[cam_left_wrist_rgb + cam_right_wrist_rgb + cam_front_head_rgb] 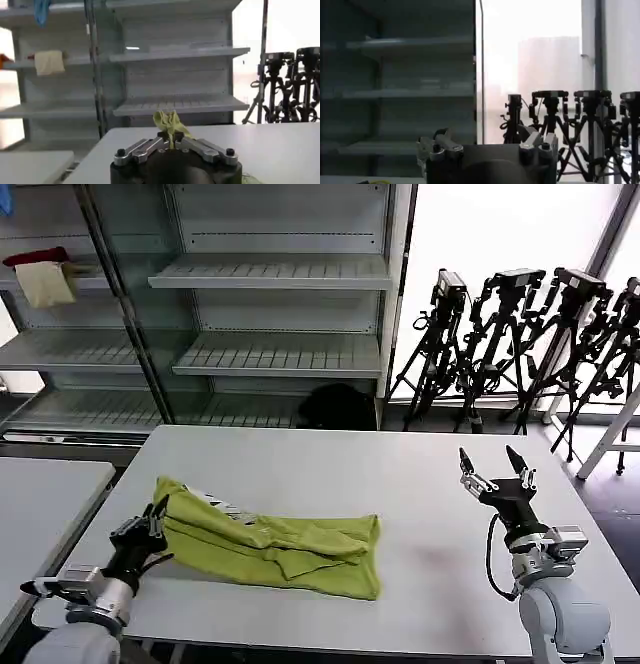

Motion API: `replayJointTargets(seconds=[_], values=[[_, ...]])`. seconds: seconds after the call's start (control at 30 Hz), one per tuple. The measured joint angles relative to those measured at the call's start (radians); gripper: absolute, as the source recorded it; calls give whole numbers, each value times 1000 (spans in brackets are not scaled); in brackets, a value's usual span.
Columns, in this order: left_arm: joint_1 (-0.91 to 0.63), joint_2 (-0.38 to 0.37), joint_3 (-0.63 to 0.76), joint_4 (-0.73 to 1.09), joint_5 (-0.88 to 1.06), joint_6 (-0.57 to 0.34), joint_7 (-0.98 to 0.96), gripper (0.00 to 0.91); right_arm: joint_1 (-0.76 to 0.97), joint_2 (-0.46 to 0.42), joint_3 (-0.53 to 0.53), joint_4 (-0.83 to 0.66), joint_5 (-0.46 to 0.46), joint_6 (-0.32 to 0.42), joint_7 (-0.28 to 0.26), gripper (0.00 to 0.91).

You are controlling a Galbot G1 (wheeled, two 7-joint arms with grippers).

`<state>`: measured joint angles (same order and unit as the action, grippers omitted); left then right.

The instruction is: Fold and organize the clothes.

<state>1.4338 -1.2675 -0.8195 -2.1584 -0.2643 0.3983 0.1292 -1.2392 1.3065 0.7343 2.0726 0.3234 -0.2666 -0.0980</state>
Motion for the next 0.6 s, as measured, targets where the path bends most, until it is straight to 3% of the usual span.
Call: replayJointTargets(seconds=[0.27,0.6], values=[[6,33,-29,-15,49,19,46,0,-16,9,-1,-20,-4,11,2,907],[17,-31,78,-62,53,21,14,0,-31,18,-4,-40,-11,18,5,907]])
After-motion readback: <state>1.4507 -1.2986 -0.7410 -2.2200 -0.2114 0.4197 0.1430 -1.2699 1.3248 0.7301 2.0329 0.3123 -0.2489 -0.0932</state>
